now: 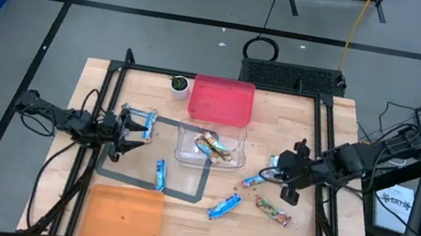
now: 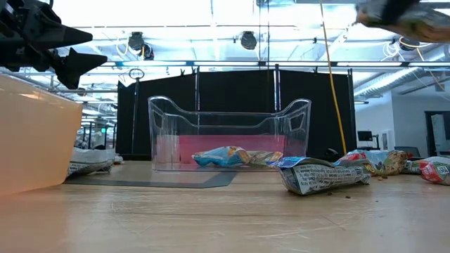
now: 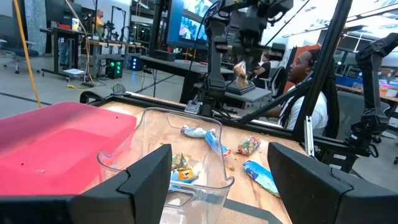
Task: Pick and place Granola Bars by type
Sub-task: Put the right yellow granola bar into the transparent bin
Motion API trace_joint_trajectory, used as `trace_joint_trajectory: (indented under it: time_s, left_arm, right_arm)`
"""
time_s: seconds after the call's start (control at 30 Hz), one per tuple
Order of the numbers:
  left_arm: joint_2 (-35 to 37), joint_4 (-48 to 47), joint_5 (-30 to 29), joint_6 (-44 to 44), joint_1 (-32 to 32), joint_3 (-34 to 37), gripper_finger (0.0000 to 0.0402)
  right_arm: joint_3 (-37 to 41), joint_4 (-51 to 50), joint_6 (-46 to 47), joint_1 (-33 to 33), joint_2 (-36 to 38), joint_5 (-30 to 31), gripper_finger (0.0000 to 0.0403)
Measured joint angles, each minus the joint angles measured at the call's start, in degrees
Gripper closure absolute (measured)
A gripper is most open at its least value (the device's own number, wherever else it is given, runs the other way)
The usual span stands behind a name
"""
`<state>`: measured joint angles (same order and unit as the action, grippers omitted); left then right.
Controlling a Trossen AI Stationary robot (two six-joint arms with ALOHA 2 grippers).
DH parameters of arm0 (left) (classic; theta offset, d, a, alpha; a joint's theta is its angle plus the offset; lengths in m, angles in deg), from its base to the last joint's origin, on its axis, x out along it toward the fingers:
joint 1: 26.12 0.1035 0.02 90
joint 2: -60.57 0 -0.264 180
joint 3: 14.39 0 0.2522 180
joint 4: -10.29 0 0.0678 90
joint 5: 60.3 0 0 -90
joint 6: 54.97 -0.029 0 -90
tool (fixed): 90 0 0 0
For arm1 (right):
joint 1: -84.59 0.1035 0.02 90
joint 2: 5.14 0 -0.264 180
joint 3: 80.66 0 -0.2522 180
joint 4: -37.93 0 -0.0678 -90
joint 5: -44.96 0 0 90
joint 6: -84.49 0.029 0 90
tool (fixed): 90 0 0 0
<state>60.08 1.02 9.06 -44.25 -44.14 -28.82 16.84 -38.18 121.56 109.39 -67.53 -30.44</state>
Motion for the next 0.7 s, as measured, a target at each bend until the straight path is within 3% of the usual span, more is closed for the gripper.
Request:
trace_joint_trajectory:
  time_s: [0.7]
  left_arm:
    - [0.0,0.0,0.0,0.0,0.0,0.0,0.0133]
  right_arm:
    - [-1.9,34.8,-15.0,-11.0,-2.6,1.9,0.0393]
